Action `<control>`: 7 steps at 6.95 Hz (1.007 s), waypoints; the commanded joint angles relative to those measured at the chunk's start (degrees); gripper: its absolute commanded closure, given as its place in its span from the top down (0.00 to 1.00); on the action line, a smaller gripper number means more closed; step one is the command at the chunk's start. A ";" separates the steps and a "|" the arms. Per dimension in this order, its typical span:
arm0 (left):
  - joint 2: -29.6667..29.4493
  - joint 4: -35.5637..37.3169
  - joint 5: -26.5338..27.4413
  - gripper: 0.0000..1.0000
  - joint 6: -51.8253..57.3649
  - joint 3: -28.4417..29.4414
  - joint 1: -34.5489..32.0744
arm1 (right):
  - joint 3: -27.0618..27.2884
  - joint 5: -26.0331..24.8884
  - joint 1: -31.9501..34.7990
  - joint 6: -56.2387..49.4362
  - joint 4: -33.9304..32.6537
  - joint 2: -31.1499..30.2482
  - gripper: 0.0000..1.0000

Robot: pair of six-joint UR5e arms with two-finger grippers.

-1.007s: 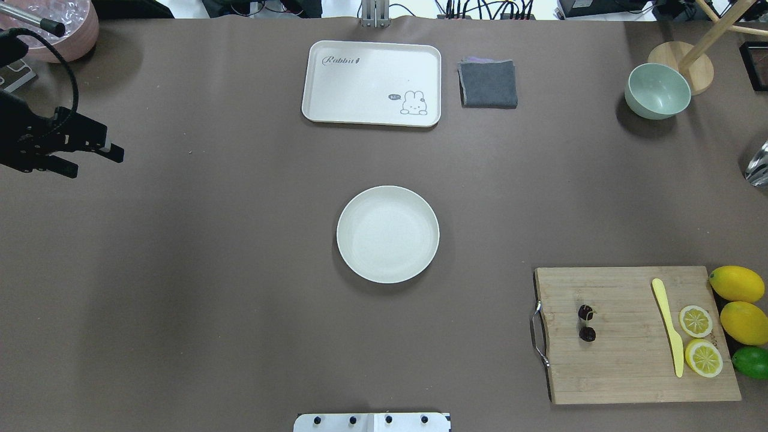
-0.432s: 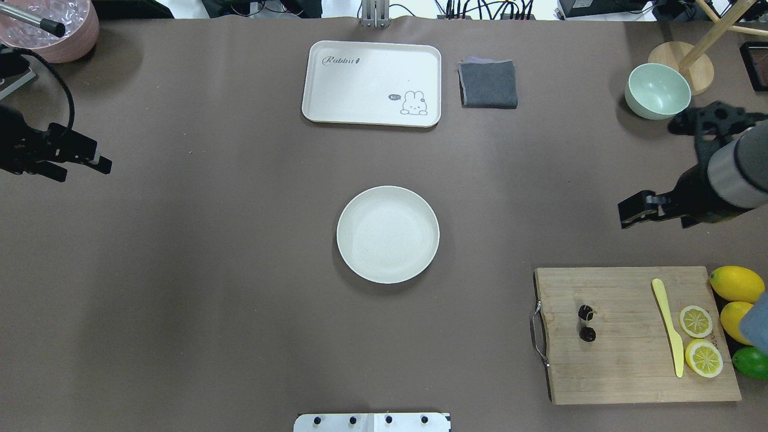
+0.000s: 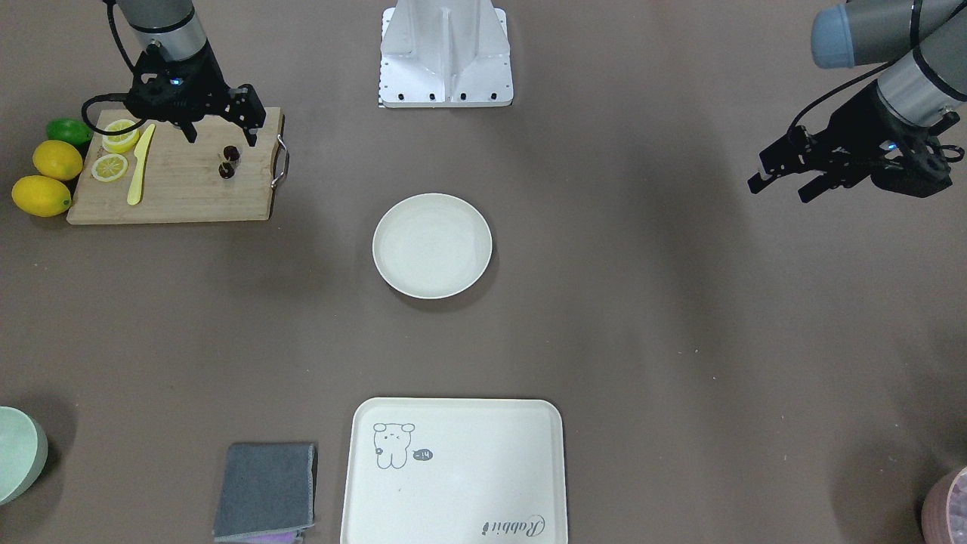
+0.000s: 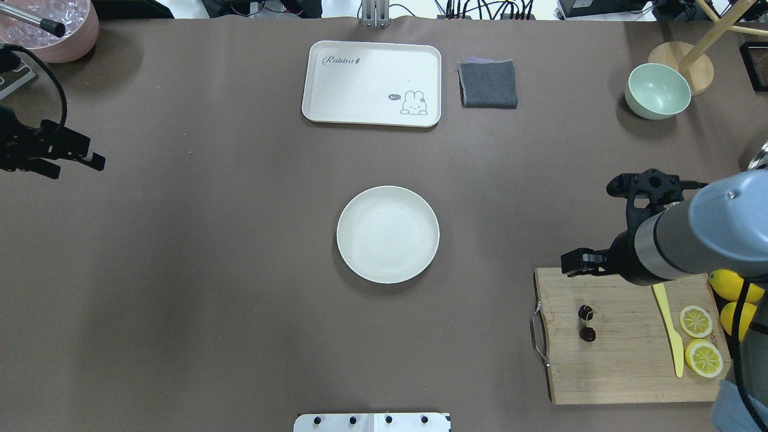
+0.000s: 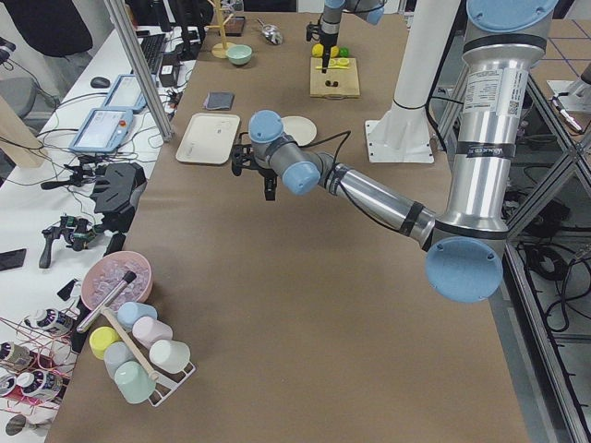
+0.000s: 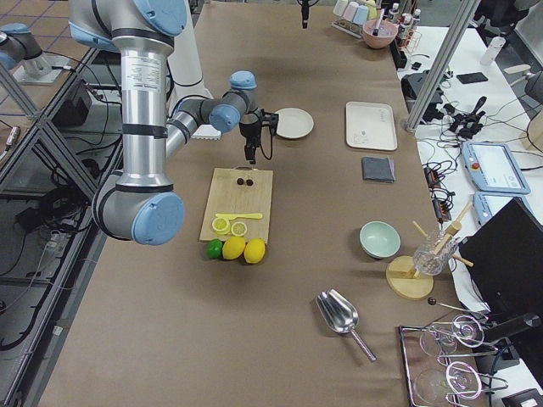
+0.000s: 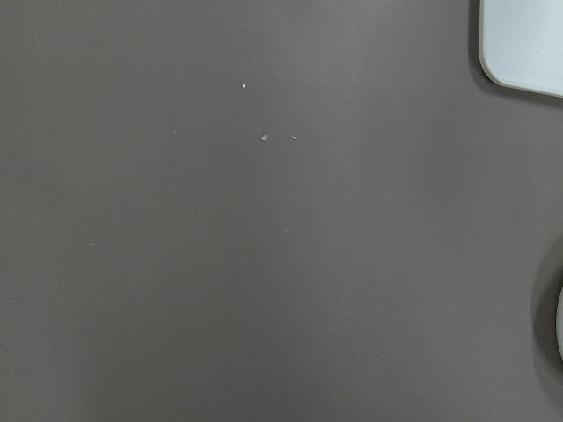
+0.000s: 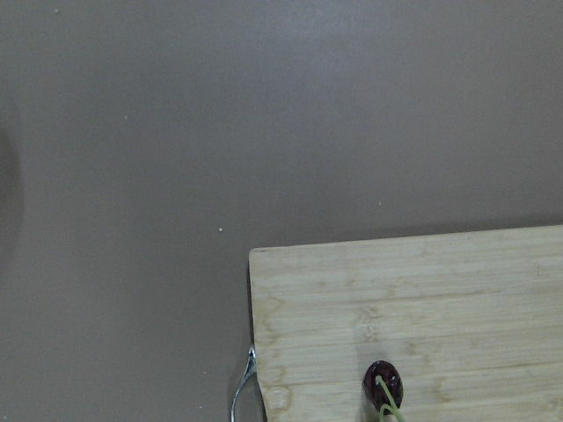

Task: Place red cherry on plate
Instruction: 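Reach the right gripper to the cutting board and grasp the dark cherries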

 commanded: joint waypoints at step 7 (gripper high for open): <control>-0.58 0.03 0.00 0.99 0.17 0.79 -0.43 | -9.32 -4.80 -4.30 2.99 22.54 -10.11 0.12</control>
